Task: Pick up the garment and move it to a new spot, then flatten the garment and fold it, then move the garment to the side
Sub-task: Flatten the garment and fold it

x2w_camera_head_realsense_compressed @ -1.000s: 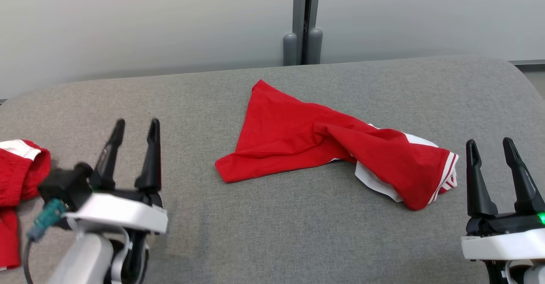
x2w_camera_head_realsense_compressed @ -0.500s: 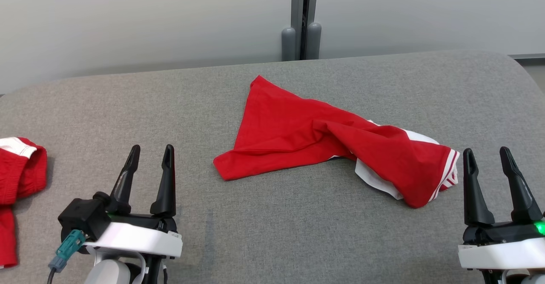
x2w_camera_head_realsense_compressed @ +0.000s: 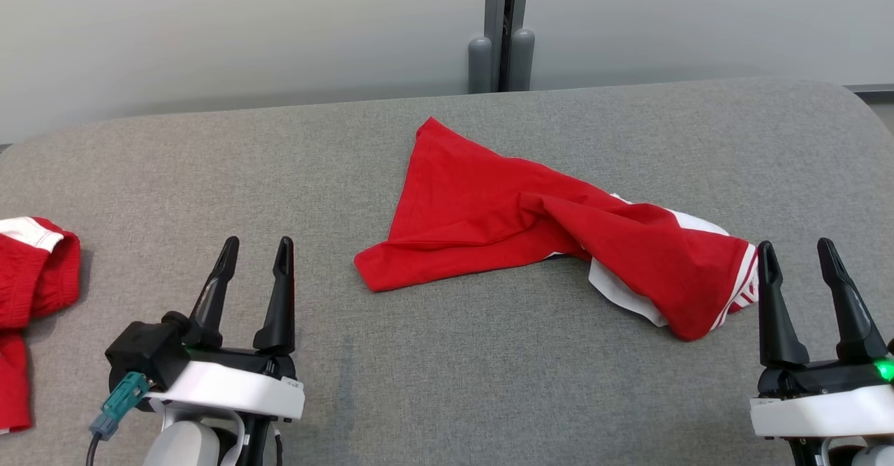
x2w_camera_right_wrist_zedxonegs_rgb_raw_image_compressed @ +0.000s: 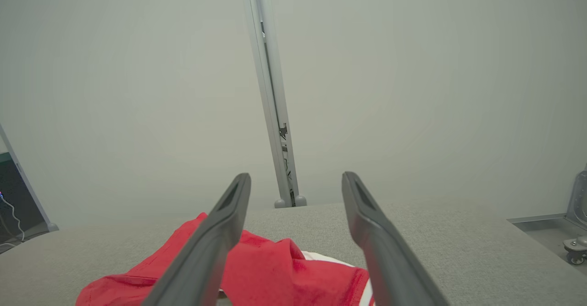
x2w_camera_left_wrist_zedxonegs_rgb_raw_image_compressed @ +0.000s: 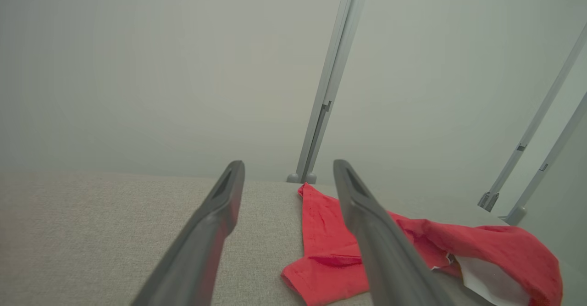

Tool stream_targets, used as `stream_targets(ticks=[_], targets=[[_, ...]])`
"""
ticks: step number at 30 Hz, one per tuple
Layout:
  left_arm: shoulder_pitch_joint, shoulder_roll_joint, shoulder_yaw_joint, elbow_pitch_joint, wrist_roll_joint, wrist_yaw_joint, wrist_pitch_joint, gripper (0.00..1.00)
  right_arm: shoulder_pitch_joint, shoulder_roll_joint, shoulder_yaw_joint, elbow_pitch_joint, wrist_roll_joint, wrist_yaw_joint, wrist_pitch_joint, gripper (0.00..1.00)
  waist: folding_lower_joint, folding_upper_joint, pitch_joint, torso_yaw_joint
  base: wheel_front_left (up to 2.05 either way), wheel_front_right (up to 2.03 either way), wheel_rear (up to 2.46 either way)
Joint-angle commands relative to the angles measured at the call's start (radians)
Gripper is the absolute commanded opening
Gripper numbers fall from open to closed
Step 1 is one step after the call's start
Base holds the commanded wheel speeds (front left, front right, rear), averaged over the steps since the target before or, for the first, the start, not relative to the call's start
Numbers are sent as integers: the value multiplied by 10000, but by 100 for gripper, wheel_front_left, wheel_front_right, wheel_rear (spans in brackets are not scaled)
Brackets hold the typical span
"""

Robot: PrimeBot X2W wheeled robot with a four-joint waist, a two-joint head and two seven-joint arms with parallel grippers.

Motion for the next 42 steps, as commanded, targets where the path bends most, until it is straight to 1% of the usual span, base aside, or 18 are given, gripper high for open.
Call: stream_targets(ticks=[1, 8, 13, 17, 23, 25, 28, 34, 36, 42], targets=[[-182, 4, 66, 62, 100, -68, -17, 100, 1, -85, -6, 13, -5, 24, -54, 100, 0, -1, 5, 4, 0, 0, 0], [-207, -117, 162, 326, 246, -191, -16, 100, 91, -138, 54, 140, 0, 24, -54, 100, 0, -1, -65, 16, 0, 0, 0], [-418, -157, -125, 1004, 218, -255, 120, 100, 158, -147, 163, 439, -66, 24, -54, 100, 0, -1, -57, 22, 0, 0, 0], [-826, -79, -397, 1677, 178, -308, 661, 100, 75, -135, 318, 818, -95, 24, -54, 100, 0, -1, 80, -58, 0, 0, 0], [-1625, 140, -659, 2632, -56, -363, 2034, 100, -243, -124, 540, 1401, -12, 24, -52, 100, 0, -1, 391, -285, 0, 0, 0], [-1884, 204, -726, 2788, -100, -387, 2344, 100, -384, -135, 617, 1590, -34, 24, -54, 100, 0, -1, 520, -407, 0, 0, 0], [-2053, 226, -751, 2894, -156, -396, 2533, 100, -468, -158, 739, 1849, -109, 24, -54, 100, 0, -1, 629, -523, 0, 0, 0], [-2388, 317, -845, 3037, -269, -418, 2827, 100, -1020, -125, 1361, 2853, -306, 24, -52, 100, 0, -1, 1031, -767, 0, 0, 0], [-2507, 359, -927, 3156, -304, -414, 3069, 100, -1247, -71, 1512, 3129, -295, 24, -54, 100, 0, -1, 1176, -790, 0, 0, 0], [-3003, 647, -1141, 3430, -516, -469, 3922, 100, -1656, 109, 1629, 3313, -144, 24, -54, 100, 0, -1, 1629, -903, 0, 0, 0]])
